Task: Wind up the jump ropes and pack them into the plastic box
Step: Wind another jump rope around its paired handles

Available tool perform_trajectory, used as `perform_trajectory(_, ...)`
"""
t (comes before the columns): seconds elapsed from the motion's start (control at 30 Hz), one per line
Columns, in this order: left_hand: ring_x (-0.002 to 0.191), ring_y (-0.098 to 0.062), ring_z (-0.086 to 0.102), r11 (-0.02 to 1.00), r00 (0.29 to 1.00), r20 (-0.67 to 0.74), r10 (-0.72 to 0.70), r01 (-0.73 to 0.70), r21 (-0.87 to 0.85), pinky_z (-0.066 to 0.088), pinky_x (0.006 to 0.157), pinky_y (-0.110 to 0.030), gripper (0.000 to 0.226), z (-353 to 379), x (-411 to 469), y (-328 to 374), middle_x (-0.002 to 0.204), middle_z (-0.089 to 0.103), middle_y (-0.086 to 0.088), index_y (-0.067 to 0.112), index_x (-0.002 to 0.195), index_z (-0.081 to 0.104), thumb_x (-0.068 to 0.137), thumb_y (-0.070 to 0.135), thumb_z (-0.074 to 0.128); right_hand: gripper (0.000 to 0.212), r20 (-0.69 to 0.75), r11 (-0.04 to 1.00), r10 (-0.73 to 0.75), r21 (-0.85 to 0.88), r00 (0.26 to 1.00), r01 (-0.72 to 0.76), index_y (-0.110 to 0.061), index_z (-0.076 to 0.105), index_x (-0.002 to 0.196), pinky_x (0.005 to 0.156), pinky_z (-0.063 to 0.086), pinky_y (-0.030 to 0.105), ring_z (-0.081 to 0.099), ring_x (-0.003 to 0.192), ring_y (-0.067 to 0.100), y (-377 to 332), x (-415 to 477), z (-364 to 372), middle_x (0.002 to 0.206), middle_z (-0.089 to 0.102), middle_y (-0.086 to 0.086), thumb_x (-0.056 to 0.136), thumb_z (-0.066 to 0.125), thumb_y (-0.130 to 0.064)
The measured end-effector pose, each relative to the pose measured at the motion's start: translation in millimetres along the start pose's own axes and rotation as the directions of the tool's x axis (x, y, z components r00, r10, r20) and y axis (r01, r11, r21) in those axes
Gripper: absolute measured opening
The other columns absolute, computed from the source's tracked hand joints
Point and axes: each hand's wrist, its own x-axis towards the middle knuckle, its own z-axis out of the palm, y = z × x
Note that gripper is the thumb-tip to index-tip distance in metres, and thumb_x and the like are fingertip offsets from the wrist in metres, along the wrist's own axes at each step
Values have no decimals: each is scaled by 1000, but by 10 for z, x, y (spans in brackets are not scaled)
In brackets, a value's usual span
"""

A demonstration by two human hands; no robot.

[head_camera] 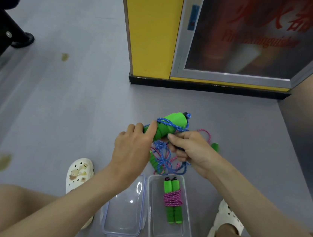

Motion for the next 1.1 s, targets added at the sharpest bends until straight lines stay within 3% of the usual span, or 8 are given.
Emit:
perform_trajectory(0.13,56,-26,52,989,988,-125,91,-75,124,38,44,-29,53,18,22,40,64,55,-8,10,107,67,57,-2,55,44,-52,978,79,197,996,-67,-7,55,81,38,20,18,22,34,6,4,22,1,59,43,9,83,58,-50)
perform_trajectory(0.27,59,-24,51,988,991,-102,88,-73,134,36,47,-29,53,65,32,119,67,53,-6,13,108,67,57,1,69,32,-73,908,142,407,987,-101,-13,56,77,37,18,17,22,32,5,44,41,-12,53,49,2,88,59,-42)
perform_trajectory(0.37,69,-25,54,997,998,-32,44,-46,-65,38,50,-29,60,121,10,177,80,55,-7,15,120,62,66,30,81,30,-106,902,130,426,986,-73,-12,54,73,36,23,17,24,32,5,68,70,-81,55,49,3,89,59,-37)
perform_trajectory(0.47,98,-20,50,934,971,237,-29,111,-339,42,64,-30,68,36,31,226,106,49,-2,25,141,42,84,57,57,28,-139,899,96,437,986,-26,-10,52,75,36,26,18,27,31,6,42,83,-171,53,46,3,91,56,-33)
perform_trajectory(0.6,86,-5,55,594,882,463,-85,418,-687,45,74,-20,47,-110,162,138,95,49,11,33,125,55,82,46,67,23,-97,885,92,464,991,-37,-11,54,81,40,30,19,29,34,6,59,73,-230,53,44,1,92,53,-32)
perform_trajectory(0.7,72,-2,65,100,724,688,44,682,-724,48,61,-13,19,-163,168,73,84,69,8,23,98,68,80,27,74,24,-21,878,77,475,997,-58,-12,57,85,42,32,19,30,36,6,90,48,-218,53,46,1,84,55,-36)
perform_trajectory(0.9,93,-25,67,-203,606,746,276,795,-571,54,77,-34,42,-158,89,3,105,70,-11,12,115,62,75,15,74,31,29,889,11,458,1000,-23,-12,59,92,54,35,24,34,41,8,69,44,-212,54,47,0,82,52,-41)
perform_trajectory(1.1,70,-17,65,-4,699,715,-8,715,-699,50,53,-21,32,-114,143,-45,83,69,-3,13,104,59,79,-4,70,51,-169,996,75,68,983,-64,-4,66,89,71,49,32,55,65,19,118,118,-200,72,60,11,82,56,-53)
